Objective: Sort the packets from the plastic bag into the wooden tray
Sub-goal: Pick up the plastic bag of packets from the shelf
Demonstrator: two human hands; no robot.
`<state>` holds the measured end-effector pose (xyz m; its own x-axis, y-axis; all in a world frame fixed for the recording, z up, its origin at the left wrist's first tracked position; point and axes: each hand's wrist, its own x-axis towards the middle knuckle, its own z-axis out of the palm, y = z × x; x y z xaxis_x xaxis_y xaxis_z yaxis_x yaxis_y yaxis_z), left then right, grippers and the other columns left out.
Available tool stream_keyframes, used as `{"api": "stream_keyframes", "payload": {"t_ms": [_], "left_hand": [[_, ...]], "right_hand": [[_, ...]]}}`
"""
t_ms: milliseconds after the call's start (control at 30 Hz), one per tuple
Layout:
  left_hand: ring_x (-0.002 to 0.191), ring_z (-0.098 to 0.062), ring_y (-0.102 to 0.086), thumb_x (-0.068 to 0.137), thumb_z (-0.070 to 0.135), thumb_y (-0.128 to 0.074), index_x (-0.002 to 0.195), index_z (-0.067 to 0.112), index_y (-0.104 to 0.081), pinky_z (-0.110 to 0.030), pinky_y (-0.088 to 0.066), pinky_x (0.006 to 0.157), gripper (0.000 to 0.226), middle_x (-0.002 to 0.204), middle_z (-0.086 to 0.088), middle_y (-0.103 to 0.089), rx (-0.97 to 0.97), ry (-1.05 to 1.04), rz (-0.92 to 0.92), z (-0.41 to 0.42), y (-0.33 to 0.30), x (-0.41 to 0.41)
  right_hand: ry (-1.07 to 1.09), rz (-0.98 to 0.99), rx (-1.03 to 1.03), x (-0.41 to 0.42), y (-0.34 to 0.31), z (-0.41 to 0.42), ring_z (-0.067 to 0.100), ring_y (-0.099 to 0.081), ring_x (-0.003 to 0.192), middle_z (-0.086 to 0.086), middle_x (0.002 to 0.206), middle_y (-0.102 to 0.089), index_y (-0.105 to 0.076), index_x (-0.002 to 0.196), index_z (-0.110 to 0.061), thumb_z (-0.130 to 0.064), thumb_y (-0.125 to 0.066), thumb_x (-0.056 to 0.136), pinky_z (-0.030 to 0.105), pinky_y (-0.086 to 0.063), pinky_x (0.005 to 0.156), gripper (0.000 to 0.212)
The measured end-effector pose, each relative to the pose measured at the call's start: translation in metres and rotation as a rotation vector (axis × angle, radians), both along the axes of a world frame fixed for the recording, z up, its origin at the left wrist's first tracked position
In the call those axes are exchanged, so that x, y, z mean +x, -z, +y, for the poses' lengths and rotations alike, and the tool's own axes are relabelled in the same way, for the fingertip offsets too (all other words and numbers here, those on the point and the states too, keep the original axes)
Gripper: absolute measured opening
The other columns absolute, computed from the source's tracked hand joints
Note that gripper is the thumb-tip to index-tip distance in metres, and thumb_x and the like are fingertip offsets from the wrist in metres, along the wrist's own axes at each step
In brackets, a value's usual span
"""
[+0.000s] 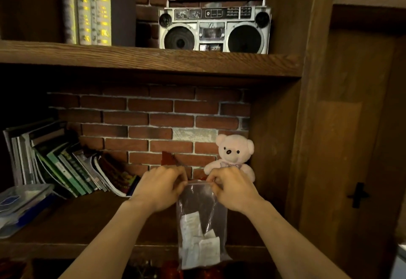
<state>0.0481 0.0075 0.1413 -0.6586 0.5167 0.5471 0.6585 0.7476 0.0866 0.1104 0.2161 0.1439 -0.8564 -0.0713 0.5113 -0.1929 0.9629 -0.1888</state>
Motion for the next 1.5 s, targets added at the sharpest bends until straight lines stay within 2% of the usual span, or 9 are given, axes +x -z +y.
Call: {"api": "stream_keyframes", "payload": {"t_ms": [133,333,500,700,867,967,1067,1333,1500], "left_hand": [[0.096,-0.012,-0.062,0.093,0.043,-0.055,0.096,0.036,-0.058,-0.035,-0.050,0.080,0.008,0.101,0.015,-0.066,0.005,0.007,0.000,-0.002,-0.006,0.004],[0.095,-0.009,-0.061,0.094,0.042,-0.057,0.096,0.037,-0.060,-0.033,-0.050,0.083,0.007,0.101,0.016,-0.065,0.008,0.030,-0.009,-0.005,-0.007,0.010],[0.094,-0.008,-0.062,0.093,0.043,-0.057,0.095,0.038,-0.058,-0.035,-0.053,0.084,0.005,0.099,0.017,-0.065,0.009,0.033,-0.017,-0.007,-0.006,0.009],[0.093,-0.012,-0.063,0.093,0.042,-0.058,0.093,0.038,-0.059,-0.032,-0.043,0.074,0.004,0.098,0.016,-0.068,0.015,0.054,-0.035,-0.006,-0.002,0.012],[0.084,-0.012,-0.061,0.093,0.040,-0.059,0.093,0.036,-0.060,-0.032,-0.040,0.069,0.005,0.087,0.016,-0.063,-0.001,0.086,-0.048,0.002,0.001,0.014],[0.085,-0.008,-0.064,0.092,0.040,-0.060,0.090,0.038,-0.058,-0.032,-0.047,0.070,0.004,0.090,0.017,-0.066,0.000,0.143,-0.079,0.013,0.007,0.011],[0.086,-0.009,-0.064,0.092,0.041,-0.059,0.090,0.039,-0.057,-0.037,-0.054,0.075,0.004,0.092,0.017,-0.066,-0.015,0.209,-0.115,0.030,0.016,0.013],[0.077,-0.004,-0.052,0.092,0.041,-0.060,0.091,0.038,-0.062,-0.030,-0.049,0.065,0.004,0.086,0.016,-0.060,-0.032,0.400,-0.093,0.091,0.033,0.055],[0.076,-0.002,-0.059,0.093,0.040,-0.061,0.088,0.037,-0.061,-0.028,-0.052,0.067,0.006,0.083,0.019,-0.063,-0.052,0.567,-0.154,0.142,0.030,0.109]], "right_hand": [[-0.003,0.031,0.007,0.004,-0.006,-0.001,0.009,-0.056,0.068,-0.014,0.062,-0.056,-0.073,0.094,-0.030,-0.021,-0.059,0.087,0.034,-0.054,0.071,0.018],[-0.003,0.036,0.034,0.009,-0.008,-0.004,0.005,-0.047,0.068,-0.018,0.063,-0.048,-0.074,0.098,-0.032,-0.023,-0.060,0.089,0.029,-0.047,0.070,0.019],[0.010,0.023,0.039,0.014,-0.009,-0.006,0.008,-0.054,0.075,-0.017,0.075,-0.056,-0.073,0.100,-0.031,-0.024,-0.059,0.090,0.031,-0.052,0.074,0.019],[0.026,0.006,0.051,0.016,-0.006,-0.006,0.012,-0.063,0.077,-0.021,0.058,-0.044,-0.074,0.097,-0.030,-0.023,-0.060,0.087,0.034,-0.055,0.072,0.019],[0.098,-0.014,0.031,0.030,0.002,-0.003,0.017,-0.063,0.087,-0.010,0.083,-0.068,-0.073,0.098,-0.032,-0.025,-0.060,0.090,0.030,-0.045,0.065,0.016],[0.157,-0.047,0.019,0.044,0.005,0.001,0.016,-0.067,0.085,-0.008,0.091,-0.073,-0.072,0.100,-0.033,-0.025,-0.060,0.089,0.032,-0.052,0.067,0.018],[0.225,-0.103,0.013,0.059,0.010,0.010,0.015,-0.066,0.082,-0.009,0.090,-0.072,-0.070,0.099,-0.032,-0.024,-0.060,0.091,0.029,-0.047,0.065,0.016],[0.416,-0.165,-0.011,0.132,0.030,0.051,0.009,-0.063,0.077,-0.014,0.086,-0.067,-0.068,0.096,-0.034,-0.019,-0.058,0.089,0.035,-0.057,0.067,0.019],[0.537,-0.153,-0.057,0.209,0.030,0.083,0.007,-0.062,0.079,-0.015,0.086,-0.066,-0.068,0.095,-0.034,-0.014,-0.064,0.086,0.035,-0.059,0.072,0.022]]}}
